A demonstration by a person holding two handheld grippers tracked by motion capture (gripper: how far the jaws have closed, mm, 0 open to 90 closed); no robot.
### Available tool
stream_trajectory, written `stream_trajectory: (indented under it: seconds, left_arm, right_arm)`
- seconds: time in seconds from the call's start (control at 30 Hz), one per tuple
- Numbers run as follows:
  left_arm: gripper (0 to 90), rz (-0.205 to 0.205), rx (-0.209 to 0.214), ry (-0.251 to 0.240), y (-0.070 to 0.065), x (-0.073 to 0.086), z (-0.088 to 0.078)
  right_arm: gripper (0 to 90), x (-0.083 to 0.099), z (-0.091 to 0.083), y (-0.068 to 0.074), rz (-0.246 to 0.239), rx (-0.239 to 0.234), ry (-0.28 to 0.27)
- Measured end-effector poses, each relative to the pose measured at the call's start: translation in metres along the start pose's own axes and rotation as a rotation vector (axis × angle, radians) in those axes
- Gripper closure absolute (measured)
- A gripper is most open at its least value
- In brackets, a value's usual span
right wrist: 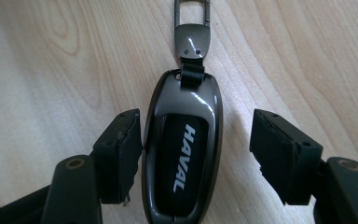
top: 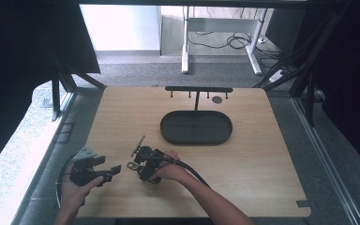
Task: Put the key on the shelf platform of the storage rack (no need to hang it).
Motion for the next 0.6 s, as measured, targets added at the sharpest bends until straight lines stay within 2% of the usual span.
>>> stream_trajectory:
  seconds: [0.23,0.37,0.47,0.6]
  left_arm:
    - [21.8,-0.004,-0.002,-0.001,0.002,0.000,0.000]
    - [21.8,-0.002,-0.002,0.000,0.001,0.000,0.000]
    - [21.8,0.000,-0.002,0.001,0.000,0.000,0.000]
    - [21.8,0.001,-0.002,0.002,0.000,0.000,0.001]
  right_arm:
    - [35.8,-0.004,0.012,0.003,0.002,0.005,0.014]
    - [39.8,-0.006,0.012,0.004,0.002,0.016,0.017]
    - [47.4,-0.006,0.012,0.004,-0.012,0.022,0.017]
    - [48.5,-0.006,0.011,0.004,-0.010,0.024,0.027]
Point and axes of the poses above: each handheld gripper's, and its own axes: z roughly forward along the jaws, x roughly out of its underside, y roughly to its left, the point moved 3 cm from there along z, roughly forward along the jaws, and after that the axes turned 7 degrees about x, right-handed, at the moved point
